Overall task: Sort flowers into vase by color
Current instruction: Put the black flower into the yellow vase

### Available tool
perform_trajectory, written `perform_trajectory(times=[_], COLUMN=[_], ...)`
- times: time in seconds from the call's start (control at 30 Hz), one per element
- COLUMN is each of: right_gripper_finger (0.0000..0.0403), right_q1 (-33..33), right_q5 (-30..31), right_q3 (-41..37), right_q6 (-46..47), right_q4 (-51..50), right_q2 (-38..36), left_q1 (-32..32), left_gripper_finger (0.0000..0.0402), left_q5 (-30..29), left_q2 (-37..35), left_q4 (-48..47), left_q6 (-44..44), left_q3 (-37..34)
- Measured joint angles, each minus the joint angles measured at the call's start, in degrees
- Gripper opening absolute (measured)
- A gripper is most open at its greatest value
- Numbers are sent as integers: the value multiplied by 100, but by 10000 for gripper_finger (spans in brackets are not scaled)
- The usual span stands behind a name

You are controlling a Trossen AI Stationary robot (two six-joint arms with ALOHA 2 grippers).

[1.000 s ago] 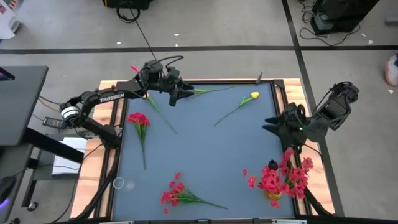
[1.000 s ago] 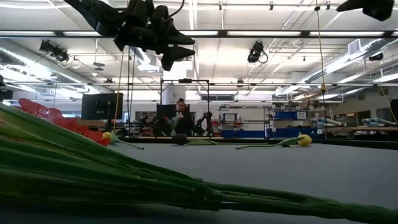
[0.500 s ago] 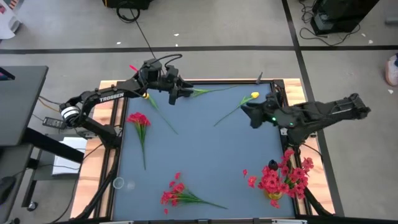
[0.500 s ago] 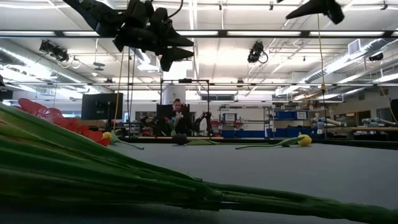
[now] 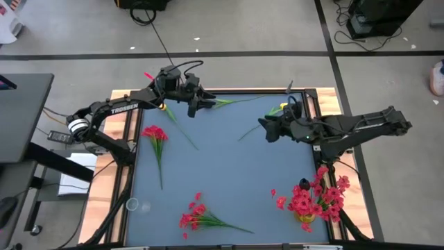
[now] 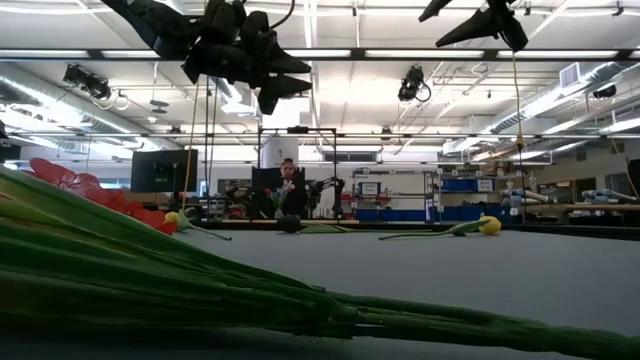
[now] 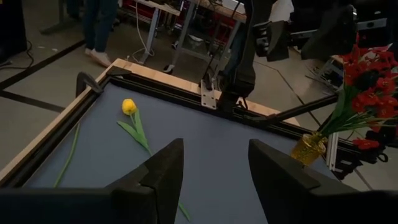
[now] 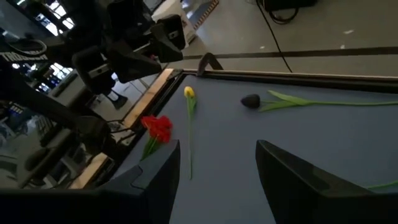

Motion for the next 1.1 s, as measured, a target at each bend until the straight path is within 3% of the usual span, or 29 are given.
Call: perform_trajectory(times=[0.23,0.53,0.93,1.1], right_gripper_finger=[217,217,217,217], right_q1=[-179,-182,-128,-112], right_q5=[-428,-460,-732,-740], right_q3=[0,0,0,0], right_q6=[112,134,282,351], right_q4=[258,444,730,779], right_q2=[186,217,217,217], left_q1=[183,238,290,326], left_gripper_finger=[185,185,185,185], left_q5=[-142,-372,-749,-1197], left_q2=[1,78,1356,1961], left_q4=[-451,-677,-774,-1435], left_q6=[221,504,612,1143], left_q3=[4,9,38,856])
